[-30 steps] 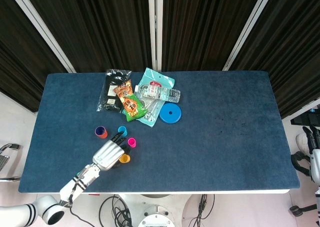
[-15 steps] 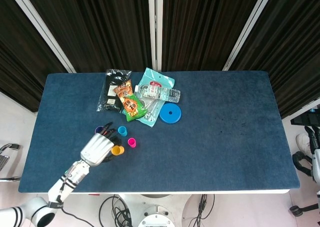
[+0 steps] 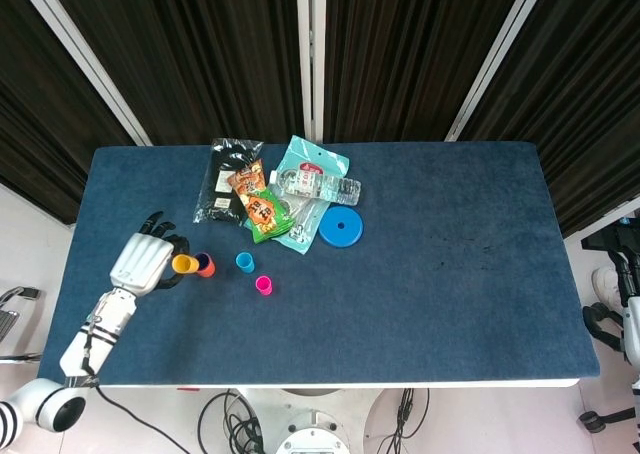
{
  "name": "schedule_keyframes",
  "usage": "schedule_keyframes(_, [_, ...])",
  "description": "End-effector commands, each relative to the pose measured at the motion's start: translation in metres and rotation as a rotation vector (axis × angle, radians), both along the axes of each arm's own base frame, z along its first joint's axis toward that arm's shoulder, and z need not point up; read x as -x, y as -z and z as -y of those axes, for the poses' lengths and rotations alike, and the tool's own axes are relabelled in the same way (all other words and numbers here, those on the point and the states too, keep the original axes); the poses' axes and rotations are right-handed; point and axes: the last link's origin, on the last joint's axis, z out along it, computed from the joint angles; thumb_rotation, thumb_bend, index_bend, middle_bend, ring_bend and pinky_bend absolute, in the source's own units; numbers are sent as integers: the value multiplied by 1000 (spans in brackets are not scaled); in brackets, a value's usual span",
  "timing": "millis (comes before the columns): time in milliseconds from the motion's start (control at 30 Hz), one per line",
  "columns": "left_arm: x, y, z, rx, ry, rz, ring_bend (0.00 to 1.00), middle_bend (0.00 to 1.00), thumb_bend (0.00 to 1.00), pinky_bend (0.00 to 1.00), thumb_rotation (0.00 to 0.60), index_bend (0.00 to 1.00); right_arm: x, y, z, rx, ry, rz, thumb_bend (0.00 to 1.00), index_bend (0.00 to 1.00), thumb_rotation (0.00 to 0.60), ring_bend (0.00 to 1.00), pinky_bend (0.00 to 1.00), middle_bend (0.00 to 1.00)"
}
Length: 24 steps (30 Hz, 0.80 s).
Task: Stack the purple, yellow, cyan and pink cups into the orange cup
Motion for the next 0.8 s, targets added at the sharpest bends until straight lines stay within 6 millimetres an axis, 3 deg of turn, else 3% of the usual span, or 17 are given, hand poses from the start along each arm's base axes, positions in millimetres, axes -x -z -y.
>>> schedule_keyframes(33, [11, 8, -10, 14, -62, 16, 210, 500, 245, 105, 600, 488, 0, -1, 0, 4, -1, 1, 288, 0, 600, 0, 0, 0])
schedule_keyframes(800, [6, 22, -20, 32, -69, 43, 210, 500, 246, 104, 600, 488, 6, 5, 2, -20, 24, -6, 288, 0, 600, 0, 0, 0])
